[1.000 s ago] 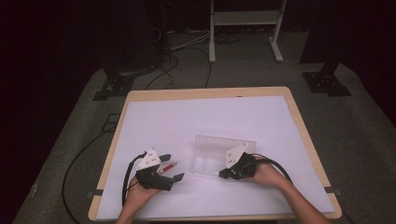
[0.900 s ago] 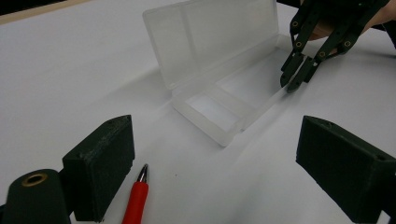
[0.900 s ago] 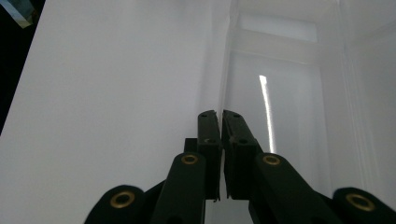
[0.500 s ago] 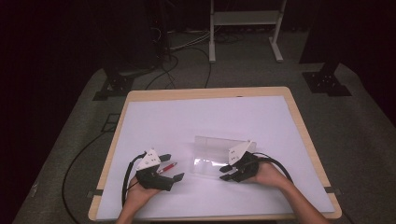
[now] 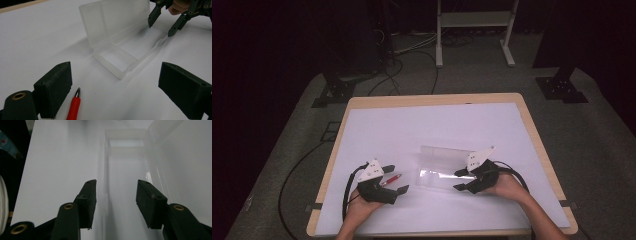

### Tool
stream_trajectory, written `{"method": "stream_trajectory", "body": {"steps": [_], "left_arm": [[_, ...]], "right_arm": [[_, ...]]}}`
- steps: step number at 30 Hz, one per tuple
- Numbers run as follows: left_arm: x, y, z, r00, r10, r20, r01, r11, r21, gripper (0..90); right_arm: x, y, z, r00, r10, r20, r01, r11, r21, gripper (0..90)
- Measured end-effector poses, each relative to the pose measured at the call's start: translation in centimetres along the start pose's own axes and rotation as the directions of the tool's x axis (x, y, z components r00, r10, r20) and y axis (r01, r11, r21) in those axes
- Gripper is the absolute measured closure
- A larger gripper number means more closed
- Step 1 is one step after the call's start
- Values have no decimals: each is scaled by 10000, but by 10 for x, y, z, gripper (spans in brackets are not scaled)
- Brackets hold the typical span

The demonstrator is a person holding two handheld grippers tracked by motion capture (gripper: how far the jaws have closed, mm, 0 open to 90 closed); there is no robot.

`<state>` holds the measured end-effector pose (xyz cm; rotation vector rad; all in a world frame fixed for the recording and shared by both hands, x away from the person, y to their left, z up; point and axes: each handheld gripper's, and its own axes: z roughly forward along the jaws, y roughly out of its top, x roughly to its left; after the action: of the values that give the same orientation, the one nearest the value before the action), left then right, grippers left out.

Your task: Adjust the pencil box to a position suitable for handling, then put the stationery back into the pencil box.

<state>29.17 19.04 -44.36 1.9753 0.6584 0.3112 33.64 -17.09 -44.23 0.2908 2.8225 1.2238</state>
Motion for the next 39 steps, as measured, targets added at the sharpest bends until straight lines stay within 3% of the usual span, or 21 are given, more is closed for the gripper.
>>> {"method": "stream_trajectory", "body": {"steps": [6,10,17,23,28,39], "left_arm": [[0,0,0,10000,16,-1,-16,10000,-15,111],[1,0,-1,10000,64,0,-64,10000,3,111],[2,-1,-2,10000,48,7,-48,10000,4,111],[3,-1,-4,10000,59,-23,-59,10000,33,111],[4,-1,-5,10000,18,-33,-18,10000,0,111],[2,0,-4,9999,142,-74,-141,9998,121,111]], "right_arm": [[-1,-6,-10,9992,359,179,-357,9993,-140,439],[-1,-10,-18,9983,346,465,-332,9990,-309,407],[-1,-20,-27,9941,852,669,-826,9957,-409,349],[-3,-32,-36,9865,1328,955,-1287,9905,-480,303],[-2,-39,-44,9830,1451,1126,-1393,9886,-576,301],[5,-69,-62,9662,2010,1617,-1897,9784,-827,295]]}}
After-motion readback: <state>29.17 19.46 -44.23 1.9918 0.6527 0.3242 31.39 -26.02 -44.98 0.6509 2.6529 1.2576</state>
